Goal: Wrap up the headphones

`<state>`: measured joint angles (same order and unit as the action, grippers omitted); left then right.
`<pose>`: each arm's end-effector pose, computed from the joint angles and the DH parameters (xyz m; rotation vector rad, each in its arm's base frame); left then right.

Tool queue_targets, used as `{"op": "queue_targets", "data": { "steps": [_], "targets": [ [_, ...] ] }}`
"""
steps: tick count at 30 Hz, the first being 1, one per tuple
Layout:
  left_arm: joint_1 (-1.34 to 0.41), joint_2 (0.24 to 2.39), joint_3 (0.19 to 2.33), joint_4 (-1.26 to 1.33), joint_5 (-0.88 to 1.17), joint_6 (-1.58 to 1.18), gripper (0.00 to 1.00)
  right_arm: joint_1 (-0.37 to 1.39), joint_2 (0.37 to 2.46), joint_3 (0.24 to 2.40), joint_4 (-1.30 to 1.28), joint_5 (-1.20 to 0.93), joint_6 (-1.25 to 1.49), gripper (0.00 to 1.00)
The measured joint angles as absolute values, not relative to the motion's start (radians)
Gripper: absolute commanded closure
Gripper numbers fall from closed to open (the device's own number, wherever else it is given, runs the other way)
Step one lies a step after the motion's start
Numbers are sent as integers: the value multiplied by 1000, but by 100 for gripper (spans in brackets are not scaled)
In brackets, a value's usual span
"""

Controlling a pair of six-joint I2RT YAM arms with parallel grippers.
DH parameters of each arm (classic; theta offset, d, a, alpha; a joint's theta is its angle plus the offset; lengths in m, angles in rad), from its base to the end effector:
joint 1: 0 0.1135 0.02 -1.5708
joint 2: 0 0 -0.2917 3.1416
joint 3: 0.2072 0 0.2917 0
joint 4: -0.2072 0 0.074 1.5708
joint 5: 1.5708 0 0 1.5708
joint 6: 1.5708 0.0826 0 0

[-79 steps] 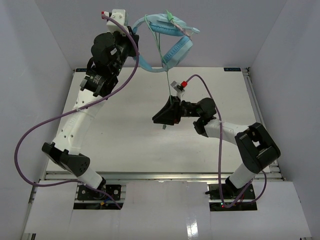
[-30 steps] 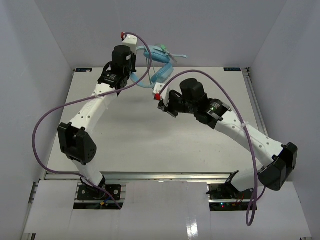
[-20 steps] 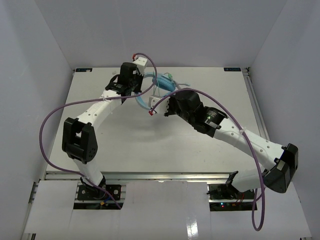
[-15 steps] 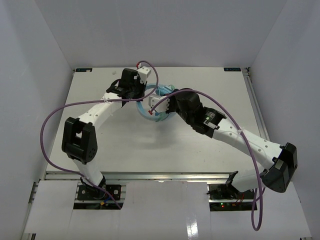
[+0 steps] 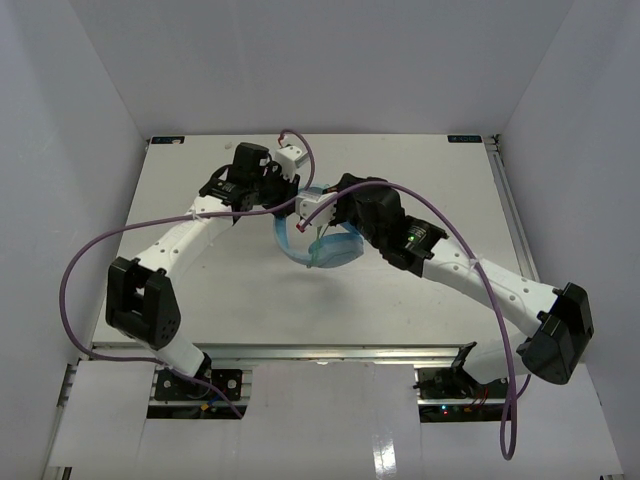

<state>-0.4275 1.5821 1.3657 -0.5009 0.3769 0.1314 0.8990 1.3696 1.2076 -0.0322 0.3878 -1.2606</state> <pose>0.3774 -0.2054 0.3034 0.8213 2.1432 -0.5847 0.2739 0.2942 0.3835 -1.4235 1.0847 -0.6026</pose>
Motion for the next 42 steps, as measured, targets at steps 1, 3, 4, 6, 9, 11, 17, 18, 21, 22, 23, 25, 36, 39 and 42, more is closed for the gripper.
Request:
{"op": "queue_targets", "data": {
  "steps": [1, 3, 4, 6, 9, 11, 17, 18, 21, 22, 23, 25, 36, 39, 42],
  "targets": [
    [-428, 1575, 1364, -504, 380, 131, 100, 896, 1370, 1208, -28, 376, -1261, 92],
    [-427, 1564, 1359, -508, 379, 131, 100, 890, 1370, 1208, -21, 356, -1260, 92],
    [-427, 1560, 1355, -511, 378, 131, 100, 888, 1370, 1208, -19, 347, -1260, 92],
    [-427, 1557, 1349, -522, 376, 131, 100, 882, 1370, 1208, -19, 330, -1260, 90],
    [-427, 1557, 1349, -536, 374, 130, 100, 875, 1372, 1208, -19, 312, -1258, 82],
    [-427, 1557, 1349, -546, 371, 129, 100, 871, 1376, 1208, -18, 305, -1259, 76],
    [-427, 1559, 1349, -580, 364, 124, 100, 855, 1379, 1195, -5, 285, -1261, 70],
    [-428, 1561, 1350, -586, 363, 123, 100, 853, 1379, 1192, -3, 284, -1261, 68],
    [-429, 1566, 1354, -604, 359, 122, 100, 849, 1379, 1181, 2, 282, -1263, 59],
    [-429, 1567, 1357, -613, 356, 122, 100, 848, 1379, 1178, 2, 281, -1265, 59],
    [-429, 1569, 1360, -621, 352, 122, 100, 846, 1379, 1175, 3, 280, -1266, 54],
    [-430, 1572, 1369, -634, 346, 121, 100, 843, 1379, 1171, 3, 281, -1268, 49],
    [-438, 1581, 1390, -690, 322, 119, 100, 833, 1379, 1165, 10, 278, -1293, 22],
    [-439, 1581, 1390, -700, 321, 120, 100, 831, 1379, 1165, 17, 278, -1306, 18],
    [-439, 1581, 1390, -703, 321, 120, 100, 829, 1379, 1165, 21, 278, -1319, 17]
  ]
}}
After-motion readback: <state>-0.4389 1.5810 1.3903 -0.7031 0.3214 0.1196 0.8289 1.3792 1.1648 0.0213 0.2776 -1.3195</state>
